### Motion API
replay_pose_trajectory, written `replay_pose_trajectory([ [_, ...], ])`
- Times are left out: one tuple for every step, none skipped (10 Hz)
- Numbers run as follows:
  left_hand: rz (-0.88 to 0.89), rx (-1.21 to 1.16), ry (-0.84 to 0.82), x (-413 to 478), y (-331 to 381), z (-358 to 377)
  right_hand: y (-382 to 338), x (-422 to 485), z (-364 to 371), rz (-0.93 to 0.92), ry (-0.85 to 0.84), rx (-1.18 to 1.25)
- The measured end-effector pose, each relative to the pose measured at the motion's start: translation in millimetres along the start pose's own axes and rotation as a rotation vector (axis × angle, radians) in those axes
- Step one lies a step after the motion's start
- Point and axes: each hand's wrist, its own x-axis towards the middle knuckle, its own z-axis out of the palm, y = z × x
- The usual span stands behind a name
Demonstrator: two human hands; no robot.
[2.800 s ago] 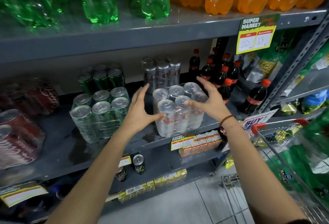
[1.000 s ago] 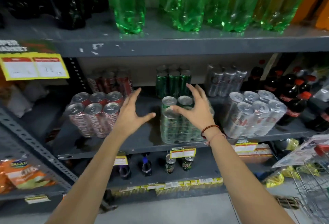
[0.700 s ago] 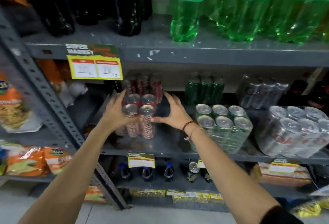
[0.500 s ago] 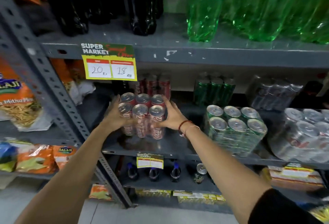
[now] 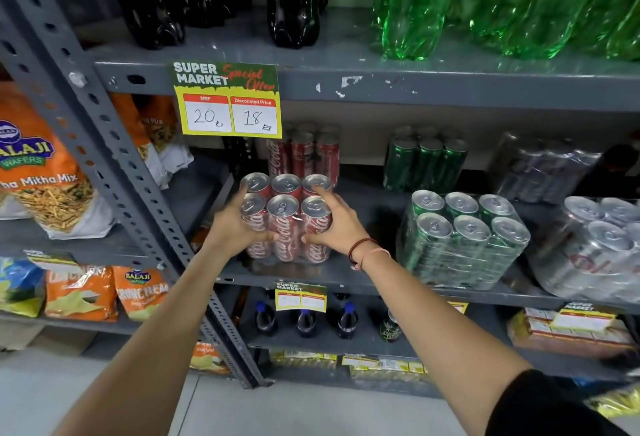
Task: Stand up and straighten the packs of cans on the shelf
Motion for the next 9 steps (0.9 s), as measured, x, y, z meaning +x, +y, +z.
replay_pose_trajectory([
  [-0.011,0.017,0.008,-9.0,2.0,0.4,0.0,-9.4,0.5,0.0,0.012,0.002],
  [-0.025,0.027,0.006,-16.1,4.2,0.8,-1.2,-18.7,0.3,-0.012,0.011,0.009],
  [-0.061,0.031,0.001,-22.4,5.6,-0.1,-2.5,-23.8,-0.8,-0.016,0.003,0.016],
  [-0.09,0.044,-0.006,-28.1,7.0,0.0,-3.5,-28.9,-2.0,-0.021,0.0,0.009],
  [-0.112,0.049,-0.018,-30.1,7.5,0.8,-3.6,-30.5,-1.6,-0.025,-0.008,0.01],
  [-0.123,0.069,-0.022,-31.3,10.2,0.7,-6.1,-31.6,-1.4,-0.01,-0.018,0.015],
  [-0.1,0.123,-0.014,-29.5,7.7,1.7,-3.1,-29.5,0.5,-0.003,-0.014,0.017],
  [-0.126,0.185,-0.017,-30.6,9.7,2.1,-8.4,-33.2,-1.1,0.015,-0.035,-0.031],
  [-0.103,0.29,0.026,-29.8,15.6,6.5,-17.3,-36.4,-3.5,-0.049,0.035,-0.082],
])
